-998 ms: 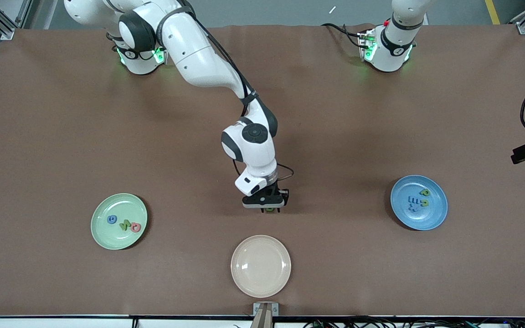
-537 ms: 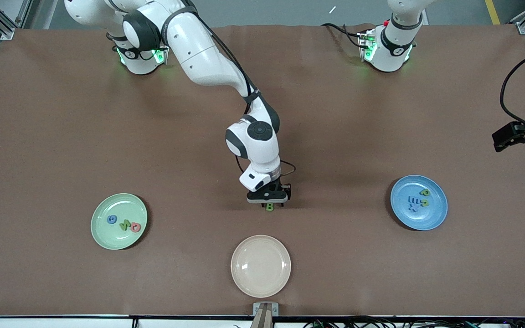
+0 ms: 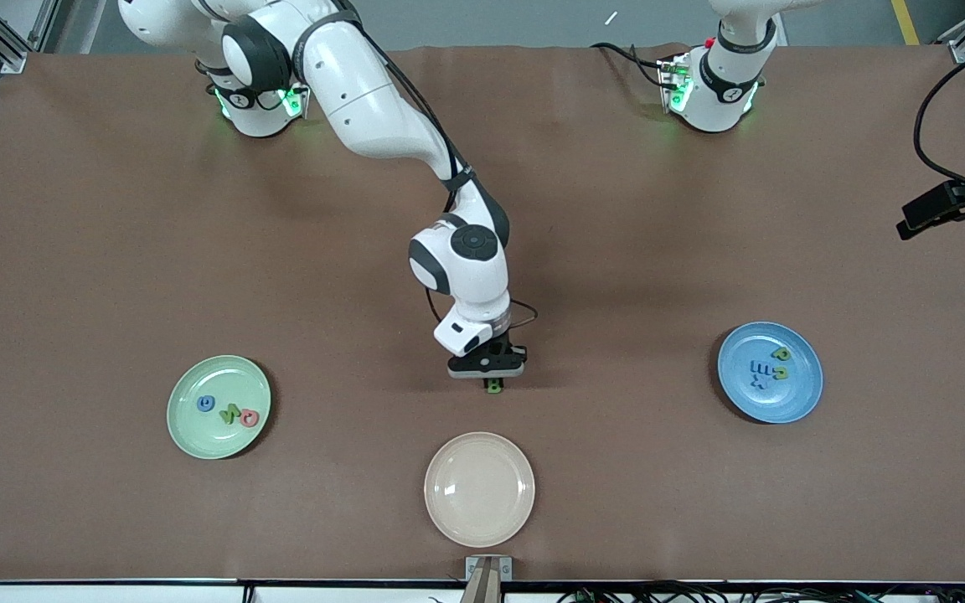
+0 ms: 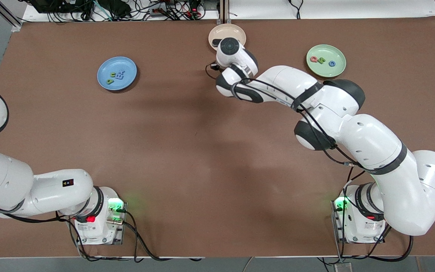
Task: Sort upper and lower case letters into plates
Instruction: 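Place the green B on the green plate with the right gripper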
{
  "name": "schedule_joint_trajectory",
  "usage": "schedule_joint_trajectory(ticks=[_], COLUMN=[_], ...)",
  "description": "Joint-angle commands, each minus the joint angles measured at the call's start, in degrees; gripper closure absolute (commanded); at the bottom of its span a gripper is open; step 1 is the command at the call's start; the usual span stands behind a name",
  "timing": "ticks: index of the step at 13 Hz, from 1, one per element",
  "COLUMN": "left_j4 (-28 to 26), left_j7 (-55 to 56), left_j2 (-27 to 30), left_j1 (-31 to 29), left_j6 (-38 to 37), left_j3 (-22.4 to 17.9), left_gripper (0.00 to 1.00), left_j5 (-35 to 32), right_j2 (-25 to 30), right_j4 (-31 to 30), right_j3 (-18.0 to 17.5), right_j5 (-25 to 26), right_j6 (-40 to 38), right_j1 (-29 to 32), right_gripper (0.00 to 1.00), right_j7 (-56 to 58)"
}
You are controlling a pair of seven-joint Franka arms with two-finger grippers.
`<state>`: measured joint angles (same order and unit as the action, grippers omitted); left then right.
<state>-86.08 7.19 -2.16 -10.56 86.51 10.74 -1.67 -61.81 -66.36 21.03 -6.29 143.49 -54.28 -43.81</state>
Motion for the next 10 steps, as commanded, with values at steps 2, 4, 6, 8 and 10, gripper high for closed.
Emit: schedule_joint_trajectory(ticks=[2, 4, 6, 8, 10], left_j4=[-4.79, -5.15, -5.06, -4.98, -5.06], left_j7=[0.28, 0.19, 0.19, 0.28, 0.28], left_j2=[3.82, 4.18, 4.18, 4.18, 4.18], left_j1=[6.31, 7.57, 7.48, 6.52, 6.16], left_j6=[-0.03, 0.23, 0.06, 0.06, 0.23], left_j3=[-6.41, -8.89, -8.11, -6.26, -5.99], left_gripper=[0.0, 0.0, 0.0, 0.0, 0.0], left_j5=[1.58, 3.69, 3.6, 3.52, 3.52], right_j2=[7.74, 10.12, 11.62, 11.88, 11.89], right_j4=[-0.35, -0.34, -0.43, -0.43, -1.13], right_j3=[-1.7, -1.43, -1.08, -1.08, -1.26], right_j5=[-1.6, -4.85, -4.87, -4.87, -4.87], right_j6=[-12.6, -16.81, -22.43, -27.1, -29.92], right_j1=[7.32, 11.8, 16.99, 22.87, 27.98], right_gripper=[0.99, 0.99, 0.99, 0.98, 0.96], right_j7=[11.16, 22.65, 34.87, 48.76, 59.06])
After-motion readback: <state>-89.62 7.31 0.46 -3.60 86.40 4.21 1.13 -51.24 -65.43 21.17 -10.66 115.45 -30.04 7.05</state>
